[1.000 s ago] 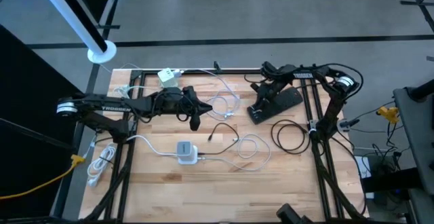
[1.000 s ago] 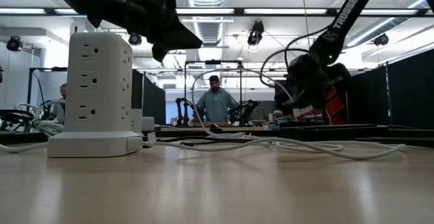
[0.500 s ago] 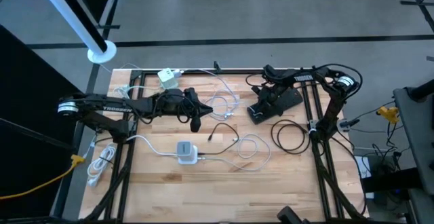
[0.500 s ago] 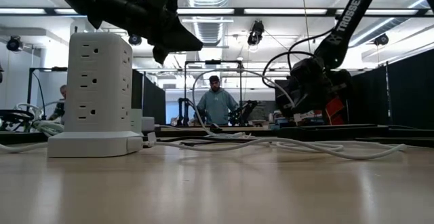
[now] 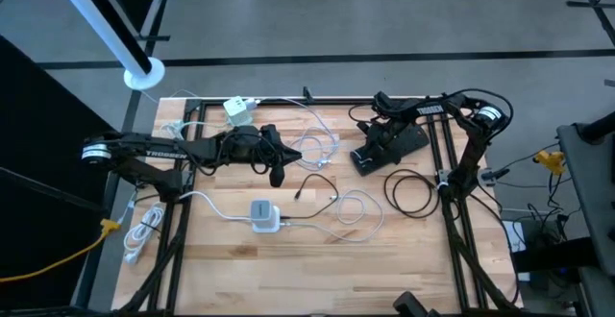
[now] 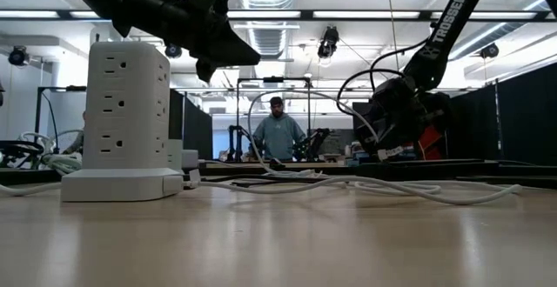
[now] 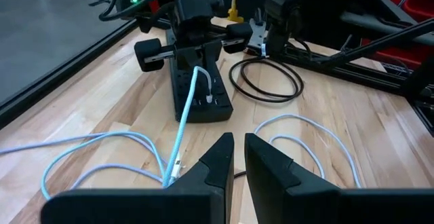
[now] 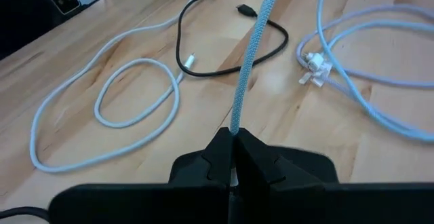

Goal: Insert USB
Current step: Insert the white charger cable into the black outlet extension, then insert the black charger cable into the black outlet extension

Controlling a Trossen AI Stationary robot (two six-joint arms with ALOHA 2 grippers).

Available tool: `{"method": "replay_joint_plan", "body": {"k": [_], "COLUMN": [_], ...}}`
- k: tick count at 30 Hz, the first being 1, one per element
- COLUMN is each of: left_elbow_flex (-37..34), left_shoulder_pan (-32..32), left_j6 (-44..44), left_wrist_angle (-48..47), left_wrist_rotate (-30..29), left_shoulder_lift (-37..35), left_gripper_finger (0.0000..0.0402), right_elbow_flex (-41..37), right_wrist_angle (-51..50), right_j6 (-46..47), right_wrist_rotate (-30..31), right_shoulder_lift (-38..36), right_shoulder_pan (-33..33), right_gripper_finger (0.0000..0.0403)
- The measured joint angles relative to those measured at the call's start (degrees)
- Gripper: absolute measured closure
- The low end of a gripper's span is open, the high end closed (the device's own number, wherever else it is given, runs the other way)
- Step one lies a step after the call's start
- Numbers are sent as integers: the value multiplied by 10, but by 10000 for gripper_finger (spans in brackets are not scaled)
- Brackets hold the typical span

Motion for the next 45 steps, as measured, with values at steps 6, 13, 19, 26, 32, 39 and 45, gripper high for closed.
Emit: {"method": "replay_joint_plan", "body": {"k": [6, 13, 19, 26, 32, 39, 45], "left_elbow_flex": [0, 0, 9, 104, 157, 210, 264], "left_shoulder_pan": [0, 0, 0, 0, 0, -8, -27], "left_j6": [0, 0, -2, 31, 52, 75, 41], "left_wrist_angle": [0, 0, -29, -238, -311, -344, -432], "left_wrist_rotate": [0, 0, -2, -31, -31, -94, -133], "left_shoulder_lift": [0, 0, -13, -19, -27, -55, -82], "left_gripper_finger": [377, 377, 377, 377, 377, 377, 377], "right_elbow_flex": [-1, 1, 10, 26, 31, 40, 39], "right_wrist_angle": [-20, -26, -27, -25, -29, -32, -98], "right_j6": [26, 56, 143, 195, 240, 318, 453], "right_wrist_rotate": [19, 36, 31, 79, 165, 247, 329], "right_shoulder_lift": [0, -1, 0, -21, -84, -199, -263], "right_shoulder_pan": [-1, 0, 0, 6, 21, 35, 67], "right_gripper_finger": [403, 403, 403, 400, 347, 249, 204]}}
